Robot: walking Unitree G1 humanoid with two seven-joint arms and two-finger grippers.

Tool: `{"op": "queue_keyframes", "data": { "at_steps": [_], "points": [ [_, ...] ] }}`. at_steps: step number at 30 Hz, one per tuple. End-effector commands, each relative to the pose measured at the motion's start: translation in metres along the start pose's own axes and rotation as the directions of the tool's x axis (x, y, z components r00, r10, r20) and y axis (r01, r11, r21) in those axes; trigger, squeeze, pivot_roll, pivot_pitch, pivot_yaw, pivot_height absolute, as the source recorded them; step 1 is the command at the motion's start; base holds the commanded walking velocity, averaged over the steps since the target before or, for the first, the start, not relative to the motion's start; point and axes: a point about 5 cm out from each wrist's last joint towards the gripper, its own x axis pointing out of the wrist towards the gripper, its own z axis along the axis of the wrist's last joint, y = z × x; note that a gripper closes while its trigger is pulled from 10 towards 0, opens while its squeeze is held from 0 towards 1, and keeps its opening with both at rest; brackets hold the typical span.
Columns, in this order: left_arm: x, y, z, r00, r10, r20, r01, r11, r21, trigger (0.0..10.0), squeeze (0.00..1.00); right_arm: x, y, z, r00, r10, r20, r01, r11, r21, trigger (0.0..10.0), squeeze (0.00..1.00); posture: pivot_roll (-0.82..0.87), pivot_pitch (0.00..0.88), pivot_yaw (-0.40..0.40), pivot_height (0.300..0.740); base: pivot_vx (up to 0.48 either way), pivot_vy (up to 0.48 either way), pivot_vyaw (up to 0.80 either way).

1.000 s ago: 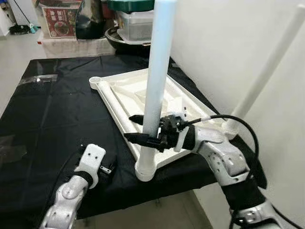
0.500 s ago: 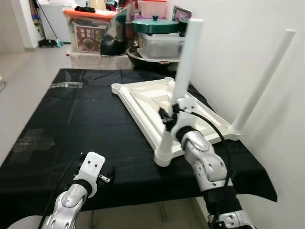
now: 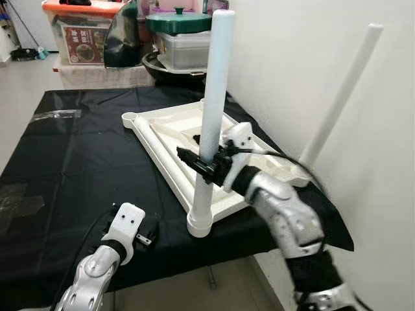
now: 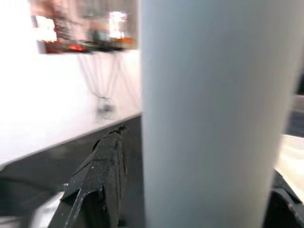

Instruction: Building children table

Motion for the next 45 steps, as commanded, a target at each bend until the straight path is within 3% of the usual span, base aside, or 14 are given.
{"op": "queue_keyframes", "data": {
  "at_steps": [1,5,6,13,18,22,23,26,27,32,34,40,41,45],
  "points": [
    [0.000,-0.002,-0.003,1.000,-0.008,-0.014,0.008,1.000,-0.001,10.0,0.00,0.003,0.021,-0.001,0.971,0.239,-0.019,-0.240,0.971,-0.025,10.0,0.00,0.15,0.000,-0.110,0.740,0.000,0.000,0.00],
    [0.002,0.001,-0.002,1.000,0.000,-0.013,0.000,1.000,0.001,10.0,0.00,0.010,0.039,-0.009,0.928,0.372,-0.038,-0.372,0.928,-0.001,9.0,0.00,0.15,0.000,-0.112,0.740,0.000,0.000,0.00],
    [0.004,0.002,-0.001,1.000,0.003,-0.011,-0.002,1.000,0.002,10.0,0.00,0.023,0.037,-0.028,0.956,0.258,-0.140,-0.263,0.965,-0.016,0.0,0.00,0.16,0.000,-0.110,0.740,0.000,0.000,0.00],
    [0.005,0.000,0.000,1.000,-0.009,-0.008,0.010,1.000,0.010,10.0,0.00,0.024,-0.012,-0.075,0.846,-0.391,-0.363,0.410,0.912,-0.027,0.0,0.00,0.14,0.000,-0.095,0.740,0.000,0.000,0.00],
    [0.007,0.000,-0.001,1.000,-0.015,-0.007,0.015,1.000,0.015,10.0,0.00,-0.032,-0.051,-0.080,0.441,-0.829,-0.343,0.845,0.512,-0.151,0.0,0.00,0.13,0.000,-0.092,0.740,0.000,0.000,0.00],
    [0.008,-0.007,0.001,1.000,-0.029,0.000,0.029,1.000,0.011,10.0,0.00,-0.038,-0.040,-0.068,0.371,-0.885,-0.283,0.899,0.418,-0.131,0.0,0.00,0.11,0.000,-0.079,0.740,0.000,0.000,0.00],
    [0.008,-0.010,0.001,0.999,-0.036,0.003,0.036,0.999,0.009,10.0,0.00,-0.029,-0.033,-0.063,0.440,-0.856,-0.272,0.876,0.476,-0.082,10.0,0.00,0.11,0.000,-0.078,0.740,0.000,0.000,0.00],
    [0.007,-0.011,0.000,0.999,-0.041,0.003,0.041,0.999,0.007,10.0,0.00,-0.015,-0.024,-0.052,0.553,-0.805,-0.215,0.825,0.566,0.004,10.0,0.00,0.10,0.000,-0.073,0.740,0.000,0.000,0.00],
    [0.006,-0.010,0.000,0.999,-0.041,0.001,0.041,0.999,0.007,10.0,0.00,-0.010,-0.025,-0.046,0.612,-0.771,-0.178,0.786,0.617,0.030,10.0,1.00,0.11,0.000,-0.075,0.740,0.000,0.000,0.00],
    [0.006,-0.007,-0.002,0.999,-0.035,-0.004,0.035,0.999,0.010,10.0,0.00,-0.001,-0.029,-0.036,0.727,-0.671,-0.148,0.683,0.728,0.055,10.0,1.00,0.11,0.000,-0.079,0.740,0.000,0.000,0.00],
    [0.008,-0.004,-0.001,1.000,-0.027,-0.001,0.027,1.000,0.006,10.0,0.00,0.007,-0.025,-0.021,0.876,-0.470,-0.106,0.478,0.876,0.067,10.0,0.00,0.11,0.000,-0.077,0.740,0.000,0.000,0.00],
    [0.009,-0.003,0.000,1.000,-0.028,0.001,0.028,1.000,0.009,10.0,0.00,0.004,-0.004,-0.010,0.993,-0.106,-0.049,0.110,0.991,0.070,10.0,0.00,0.12,0.000,-0.084,0.740,0.000,0.000,0.00],
    [0.009,-0.002,0.001,1.000,-0.024,0.004,0.024,1.000,0.007,10.0,0.00,0.000,0.007,-0.012,0.998,0.043,-0.052,-0.039,0.997,0.073,4.2,0.00,0.13,0.000,-0.093,0.740,0.000,0.000,0.00],
    [0.008,0.001,0.000,1.000,-0.010,0.001,0.010,1.000,0.007,10.0,0.00,-0.003,0.026,-0.029,0.966,0.236,-0.104,-0.225,0.969,0.106,0.0,0.00,0.13,0.000,-0.097,0.740,0.000,0.000,0.00]
  ]
}}
